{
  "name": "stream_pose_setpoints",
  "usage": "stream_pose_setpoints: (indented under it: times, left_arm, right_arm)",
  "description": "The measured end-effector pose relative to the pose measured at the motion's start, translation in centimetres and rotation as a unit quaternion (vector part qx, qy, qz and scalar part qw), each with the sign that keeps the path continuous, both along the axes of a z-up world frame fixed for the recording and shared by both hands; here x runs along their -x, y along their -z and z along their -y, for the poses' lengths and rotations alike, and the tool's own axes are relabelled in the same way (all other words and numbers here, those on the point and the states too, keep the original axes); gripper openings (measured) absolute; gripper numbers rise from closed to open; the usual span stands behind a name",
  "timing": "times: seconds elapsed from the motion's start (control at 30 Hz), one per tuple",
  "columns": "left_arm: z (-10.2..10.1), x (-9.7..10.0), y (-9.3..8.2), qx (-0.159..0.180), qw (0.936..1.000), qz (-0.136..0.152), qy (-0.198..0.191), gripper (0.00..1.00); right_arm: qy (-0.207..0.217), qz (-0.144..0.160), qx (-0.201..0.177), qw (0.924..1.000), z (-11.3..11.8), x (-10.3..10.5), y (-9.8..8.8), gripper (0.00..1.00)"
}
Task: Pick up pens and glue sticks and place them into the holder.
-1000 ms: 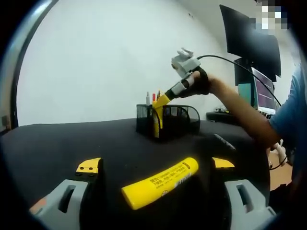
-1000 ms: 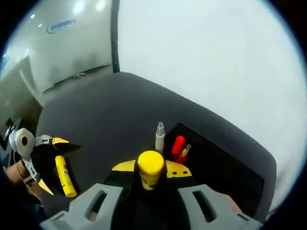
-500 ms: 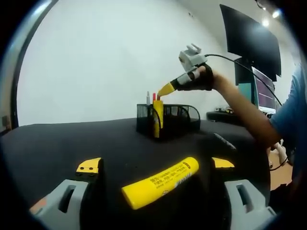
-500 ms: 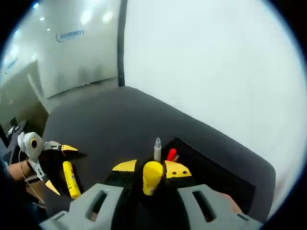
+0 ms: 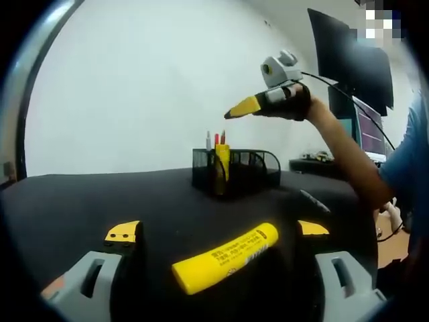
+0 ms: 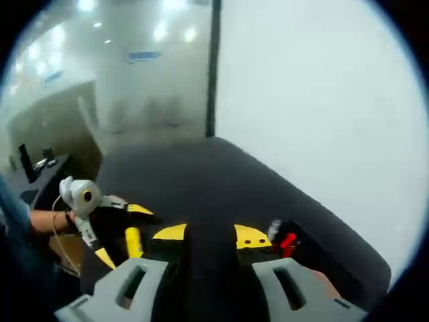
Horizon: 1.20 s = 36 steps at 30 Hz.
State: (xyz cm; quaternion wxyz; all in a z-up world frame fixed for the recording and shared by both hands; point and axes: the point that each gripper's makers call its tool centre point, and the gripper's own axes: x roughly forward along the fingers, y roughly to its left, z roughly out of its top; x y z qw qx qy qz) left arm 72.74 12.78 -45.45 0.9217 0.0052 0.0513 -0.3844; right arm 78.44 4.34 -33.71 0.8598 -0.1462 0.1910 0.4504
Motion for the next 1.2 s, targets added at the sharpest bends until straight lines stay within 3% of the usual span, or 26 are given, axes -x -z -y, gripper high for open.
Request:
stream_pose_setpoints:
  times: [0.23,0.5,0.67,0.9,1.2]
  left_arm:
    - [0.0,-0.1,0.1,-0.006,1.0,0.004,-0.002,0.92]
    - [0.6,0.7,1.5,-0.07,0.9974,-0.006,0.012,0.96]
    - [-2.5,1.6,2.3,-0.084,0.9964,-0.014,-0.003,0.96]
    - [-7.4,2.0,1.7,-0.075,0.9963,-0.023,-0.034,0.96]
    - [-9.8,2.5,3.1,-0.085,0.9951,-0.041,-0.031,0.96]
  right_arm:
    - [-0.061,-0.002,0.056,0.9965,-4.9,1.9,3.0,0.22]
    - [-0.11,-0.005,0.096,0.9892,-8.4,3.8,5.3,0.23]
    - [-0.124,-0.004,0.093,0.9878,-9.2,4.1,4.9,0.23]
    - [-0.142,-0.005,0.111,0.9836,-10.2,4.4,5.6,0.23]
    - [-0.167,-0.013,0.137,0.9762,-12.0,5.7,7.3,0.24]
